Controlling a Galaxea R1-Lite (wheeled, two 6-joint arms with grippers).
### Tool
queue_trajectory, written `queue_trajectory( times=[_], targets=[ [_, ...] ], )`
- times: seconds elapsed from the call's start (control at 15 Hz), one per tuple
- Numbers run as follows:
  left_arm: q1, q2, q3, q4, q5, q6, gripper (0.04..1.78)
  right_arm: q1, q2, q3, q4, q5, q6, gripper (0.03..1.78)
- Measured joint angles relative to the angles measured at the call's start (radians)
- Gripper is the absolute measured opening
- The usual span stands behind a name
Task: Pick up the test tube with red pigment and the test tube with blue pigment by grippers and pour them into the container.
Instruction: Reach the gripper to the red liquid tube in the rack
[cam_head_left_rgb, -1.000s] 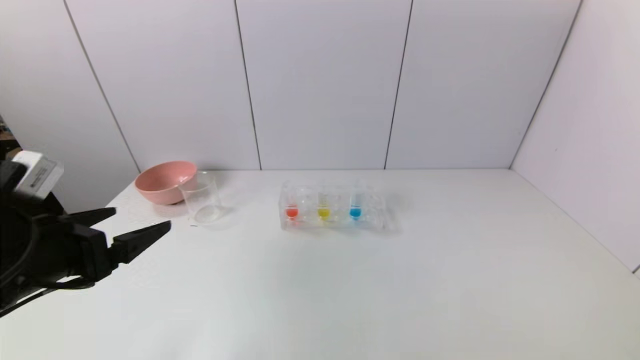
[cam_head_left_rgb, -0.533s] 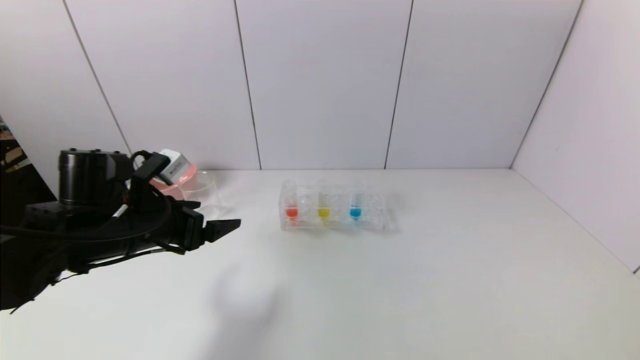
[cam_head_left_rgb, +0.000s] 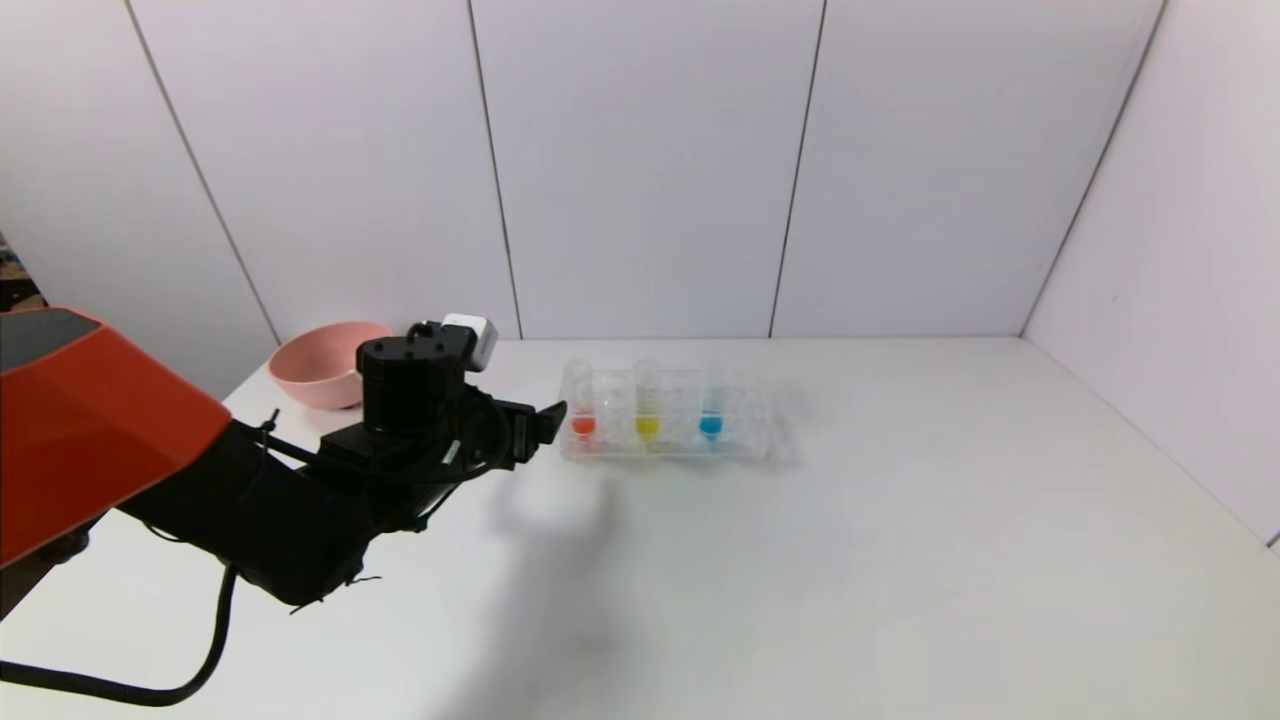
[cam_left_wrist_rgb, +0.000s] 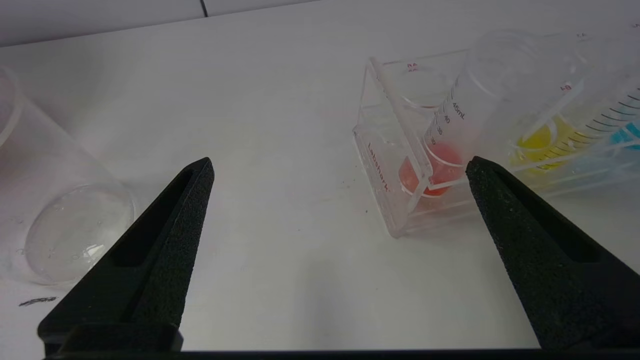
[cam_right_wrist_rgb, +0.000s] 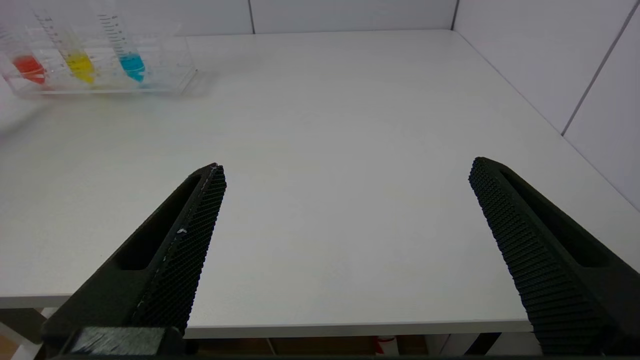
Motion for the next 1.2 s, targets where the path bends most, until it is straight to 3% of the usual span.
queue_trajectory(
  times=[0.47, 0.87, 1.2],
  targets=[
    [-0.089, 0.160, -0.031, -0.250, 0.161, 0.004, 1.76, 0.000, 0.000, 0.000, 0.000, 0.000, 0.000, 1.77],
    [-0.137, 0.242, -0.154, -0.272, 0.304, 0.001, 1.76, 0.000, 0.000, 0.000, 0.000, 0.000, 0.000, 1.77],
    [-0.145, 0.299, -0.227, -0.316, 0.338, 0.009, 1.76, 0.000, 0.000, 0.000, 0.000, 0.000, 0.000, 1.77]
  ],
)
